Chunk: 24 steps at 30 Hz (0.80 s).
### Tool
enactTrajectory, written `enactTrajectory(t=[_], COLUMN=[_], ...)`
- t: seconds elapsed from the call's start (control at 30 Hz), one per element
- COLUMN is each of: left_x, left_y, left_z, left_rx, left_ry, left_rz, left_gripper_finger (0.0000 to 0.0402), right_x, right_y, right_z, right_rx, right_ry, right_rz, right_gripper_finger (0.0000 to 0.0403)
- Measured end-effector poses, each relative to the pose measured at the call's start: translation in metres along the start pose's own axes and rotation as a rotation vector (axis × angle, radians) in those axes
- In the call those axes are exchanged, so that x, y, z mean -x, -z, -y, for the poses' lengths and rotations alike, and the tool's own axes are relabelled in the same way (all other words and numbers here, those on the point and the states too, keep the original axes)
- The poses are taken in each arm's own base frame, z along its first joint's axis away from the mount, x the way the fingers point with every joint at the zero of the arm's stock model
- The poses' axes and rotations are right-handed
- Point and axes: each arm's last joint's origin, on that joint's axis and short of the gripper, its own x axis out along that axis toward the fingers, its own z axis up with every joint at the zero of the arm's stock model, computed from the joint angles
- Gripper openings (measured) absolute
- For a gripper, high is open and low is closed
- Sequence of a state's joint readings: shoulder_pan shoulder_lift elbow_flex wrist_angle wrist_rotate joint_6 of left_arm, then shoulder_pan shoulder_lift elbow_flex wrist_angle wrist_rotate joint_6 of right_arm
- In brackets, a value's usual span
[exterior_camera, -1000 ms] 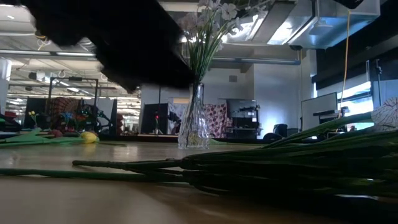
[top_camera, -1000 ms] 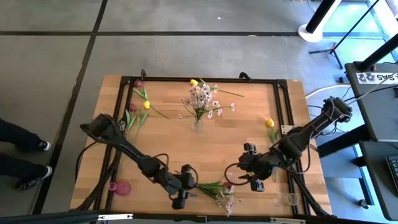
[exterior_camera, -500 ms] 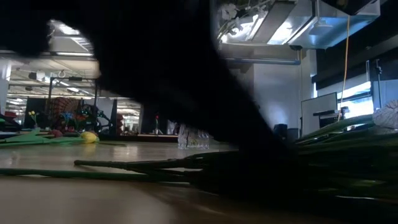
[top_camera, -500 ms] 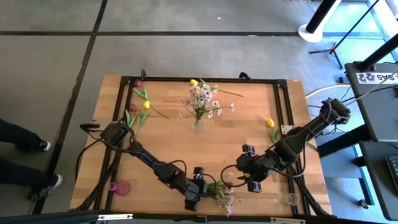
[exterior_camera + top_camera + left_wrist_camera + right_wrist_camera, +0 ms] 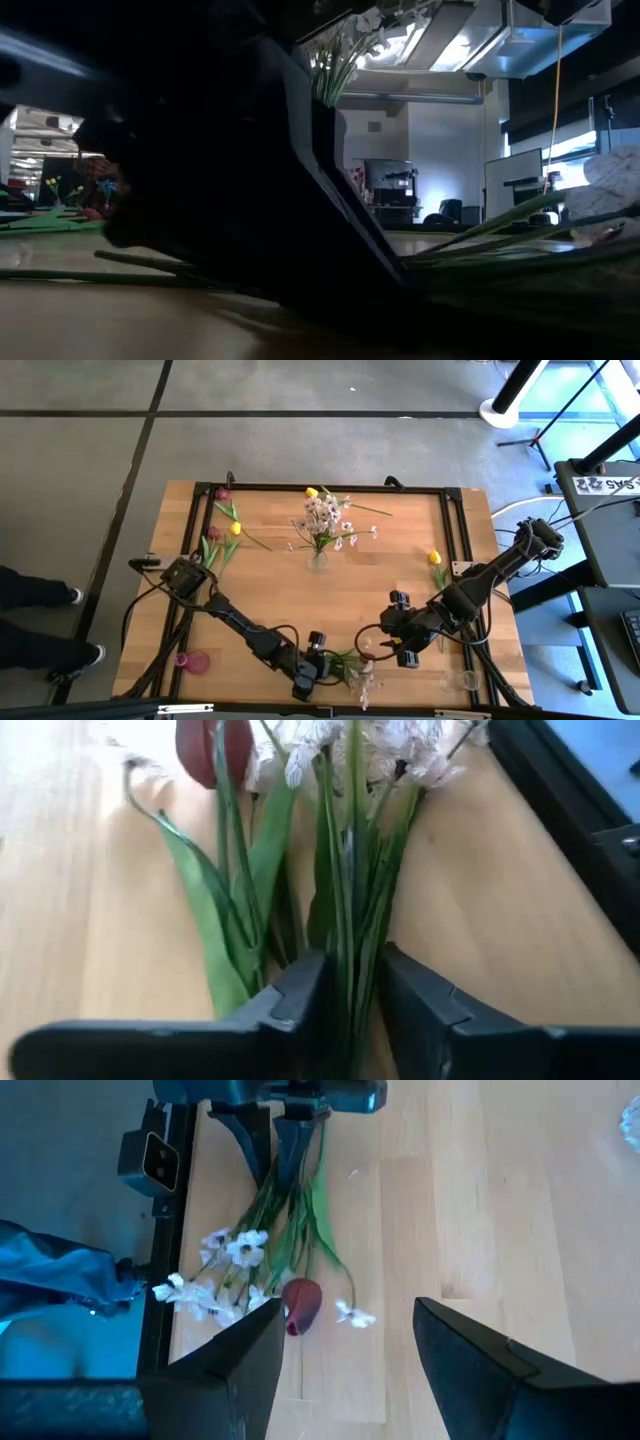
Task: Sort flowers into vase by color
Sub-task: Put the white flowers into the top transparent vase
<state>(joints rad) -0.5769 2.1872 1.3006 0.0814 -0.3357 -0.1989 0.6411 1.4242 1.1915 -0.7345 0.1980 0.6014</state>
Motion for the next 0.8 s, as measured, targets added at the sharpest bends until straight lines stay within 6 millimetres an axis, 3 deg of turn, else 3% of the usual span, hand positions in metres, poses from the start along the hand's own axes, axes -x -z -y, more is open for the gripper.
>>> enactTrajectory(t=[0.17, 0.27, 0.47, 0.57, 0.67, 0.8], left_x=[0.009, 0.031, 0.112, 0.167, 0.218, 0.272], left_y=[-0.004, -0.030, -0.087, -0.108, -0.119, -0.122], left_z=[0.001, 0.001, -0.005, -0.017, -0.024, -0.026], left_rx=[-0.004, 0.045, 0.191, 0.307, 0.402, 0.480], left_ry=[-0.116, -0.140, -0.150, -0.198, -0.231, -0.305], left_rz=[0.000, 0.034, 0.213, 0.341, 0.449, 0.577], left_gripper_finger=[0.0015, 0.0009, 0.0005, 0.0005, 0.0004, 0.0004], right_x=[0.000, 0.003, 0.025, 0.040, 0.053, 0.060], right_y=[0.000, -0.002, -0.016, -0.027, -0.037, -0.049], right_z=[0.000, -0.001, -0.004, -0.006, -0.009, -0.013], right_rx=[-0.002, -0.001, 0.025, 0.054, 0.090, 0.123], right_ry=[-0.002, -0.002, 0.012, 0.028, 0.040, 0.057], right_rz=[0.006, 0.005, 0.032, 0.072, 0.135, 0.266], right_gripper_finger=[0.0220, 0.0220, 0.0220, 0.0220, 0.0220, 0.0220])
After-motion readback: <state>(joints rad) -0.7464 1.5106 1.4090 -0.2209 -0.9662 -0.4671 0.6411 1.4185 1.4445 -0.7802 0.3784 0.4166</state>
